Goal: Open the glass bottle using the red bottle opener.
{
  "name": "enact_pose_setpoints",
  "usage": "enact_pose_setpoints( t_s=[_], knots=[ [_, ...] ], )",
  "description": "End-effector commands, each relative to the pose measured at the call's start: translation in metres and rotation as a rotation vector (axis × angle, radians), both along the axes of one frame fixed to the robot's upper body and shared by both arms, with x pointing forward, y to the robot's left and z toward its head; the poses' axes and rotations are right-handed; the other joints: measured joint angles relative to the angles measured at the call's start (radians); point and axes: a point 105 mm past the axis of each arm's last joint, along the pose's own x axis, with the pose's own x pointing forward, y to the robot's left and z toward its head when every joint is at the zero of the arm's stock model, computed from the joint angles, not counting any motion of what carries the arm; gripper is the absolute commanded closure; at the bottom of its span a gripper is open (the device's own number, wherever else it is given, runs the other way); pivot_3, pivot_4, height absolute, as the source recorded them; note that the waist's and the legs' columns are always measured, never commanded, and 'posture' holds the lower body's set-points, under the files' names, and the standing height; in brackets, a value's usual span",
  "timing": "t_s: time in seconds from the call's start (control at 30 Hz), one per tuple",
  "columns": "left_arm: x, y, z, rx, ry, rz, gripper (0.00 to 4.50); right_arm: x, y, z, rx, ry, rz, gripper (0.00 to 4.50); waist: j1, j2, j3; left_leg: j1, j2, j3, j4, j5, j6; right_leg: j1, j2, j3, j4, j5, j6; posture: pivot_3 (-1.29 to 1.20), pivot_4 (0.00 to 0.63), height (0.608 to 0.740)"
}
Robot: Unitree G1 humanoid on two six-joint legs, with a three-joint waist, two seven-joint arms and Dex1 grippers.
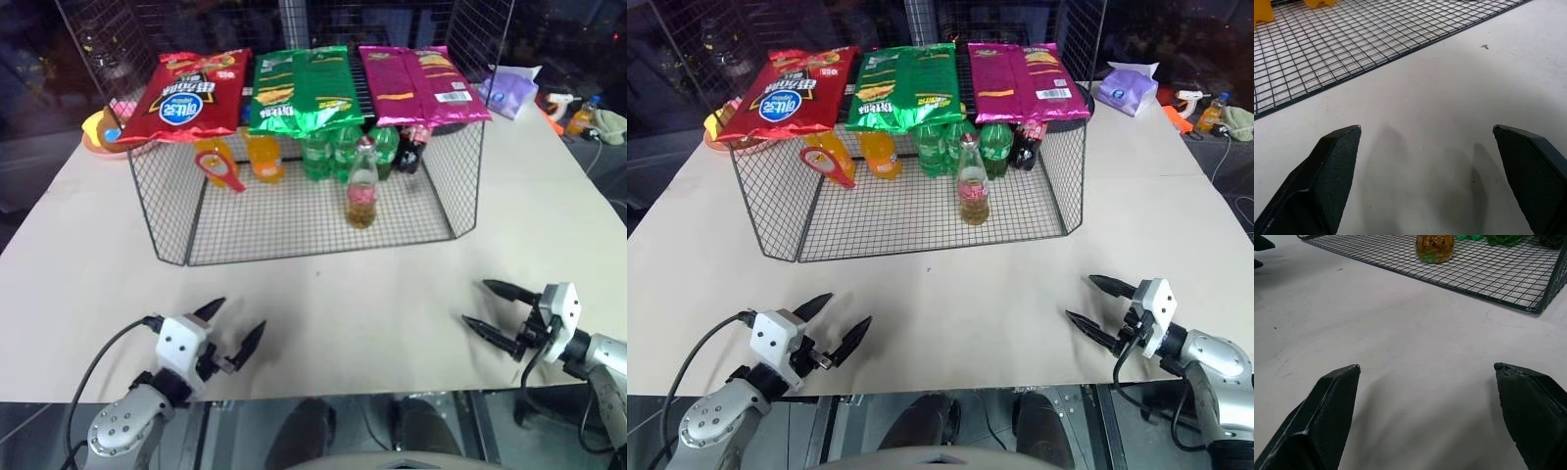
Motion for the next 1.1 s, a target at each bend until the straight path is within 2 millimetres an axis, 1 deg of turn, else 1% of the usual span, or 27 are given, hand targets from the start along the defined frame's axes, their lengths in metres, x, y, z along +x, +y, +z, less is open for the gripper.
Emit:
enact_pose_setpoints(
  t_s=[0.03,0.13,0.73,0.83,1.0,1.03,1.1],
  knots=[
    [-0.002,-0.003,0.006,0.012,-0.025,-0.015,0.00,0.001,-0.002,0.009,-0.001,-0.040,-0.002,0.05,0.000,0.000,0.000,0.000,0.000,0.000,0.000,0.000,0.000,0.000,0.000,0.000,0.000,0.000,0.000,0.00,0.150,0.740],
    [-0.003,0.000,0.006,0.009,-0.022,-0.004,0.00,0.002,-0.003,0.007,-0.005,-0.035,-0.002,0.05,0.000,0.000,0.000,0.000,0.000,0.000,0.000,0.000,0.000,0.000,0.000,0.000,0.000,0.000,0.000,0.00,0.150,0.740],
    [0.001,-0.001,0.004,0.008,-0.029,-0.002,0.00,0.001,-0.001,0.005,0.001,-0.041,-0.003,0.05,0.000,0.000,0.000,0.000,0.000,0.000,0.000,0.000,0.000,0.000,0.000,0.000,0.000,0.000,0.000,0.00,0.150,0.740],
    [0.003,-0.002,0.007,-0.005,-0.045,-0.006,0.00,0.002,0.000,0.005,0.003,-0.045,-0.004,0.05,0.000,0.000,0.000,0.000,0.000,0.000,0.000,0.000,0.000,0.000,0.000,0.000,0.000,0.000,0.000,0.00,0.150,0.740],
    [0.016,0.002,0.015,-0.038,-0.084,0.037,0.00,0.003,0.010,0.010,0.024,-0.064,0.019,0.05,0.000,0.000,0.000,0.000,0.000,0.000,0.000,0.001,-0.001,0.000,0.000,0.000,0.000,0.000,0.000,0.00,0.150,0.740],
    [0.020,0.004,0.018,-0.042,-0.098,0.053,0.00,0.003,0.014,0.012,0.033,-0.074,0.029,0.05,0.000,0.000,0.000,0.000,0.000,0.000,0.000,0.001,-0.001,0.000,0.000,0.000,0.000,0.000,0.000,0.00,0.150,0.740],
    [0.031,0.010,0.026,-0.057,-0.132,0.098,0.00,0.004,0.024,0.023,0.069,-0.128,0.064,0.05,0.000,0.000,0.000,0.000,0.000,0.000,0.000,0.001,-0.001,0.000,0.000,0.000,0.000,0.000,0.000,0.00,0.150,0.740]
  ],
)
